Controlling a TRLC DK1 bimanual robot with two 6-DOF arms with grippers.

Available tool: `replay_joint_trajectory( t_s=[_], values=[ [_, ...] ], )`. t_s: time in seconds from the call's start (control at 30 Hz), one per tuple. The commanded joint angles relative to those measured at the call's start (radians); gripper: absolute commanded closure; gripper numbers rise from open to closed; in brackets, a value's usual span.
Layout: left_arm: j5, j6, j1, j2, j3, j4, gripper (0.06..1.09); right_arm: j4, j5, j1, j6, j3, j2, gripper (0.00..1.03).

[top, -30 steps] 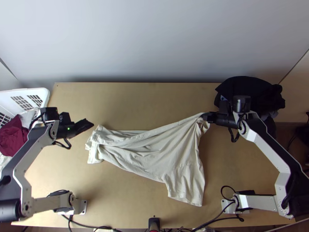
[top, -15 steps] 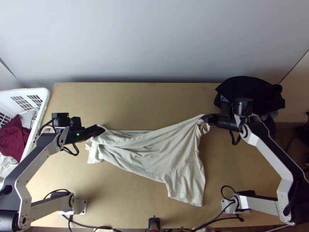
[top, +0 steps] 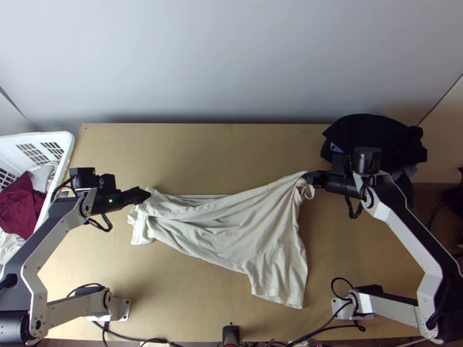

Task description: Fold the t-shirt

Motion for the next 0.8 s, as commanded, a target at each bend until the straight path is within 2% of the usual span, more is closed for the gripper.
replay_joint_trajectory(
  t_s=[0.0, 0.23, 0.57, 0.7, 0.73, 0.77],
  values=[
    [0.003, 0.046, -0.010, 0.000, -0.003, -0.045, 0.19, -0.002, 0.002, 0.006, 0.005, -0.004, -0.003, 1.00],
    [0.003, 0.035, -0.080, 0.017, -0.024, -0.048, 0.19, -0.002, 0.002, 0.007, 0.006, -0.001, -0.008, 1.00],
    [-0.004, 0.047, -0.068, 0.032, -0.030, -0.034, 0.21, -0.002, 0.002, 0.009, 0.020, -0.004, -0.017, 1.00],
    [-0.006, -0.010, -0.068, 0.034, -0.035, 0.012, 0.52, -0.002, 0.002, 0.014, 0.022, -0.018, -0.019, 1.00],
    [-0.006, -0.025, -0.068, 0.034, -0.042, 0.032, 0.65, -0.002, 0.003, 0.020, 0.023, -0.022, -0.019, 1.00],
    [-0.006, -0.050, -0.068, 0.038, -0.050, 0.067, 0.84, -0.003, 0.003, 0.023, 0.023, -0.022, -0.019, 1.00]
  ],
)
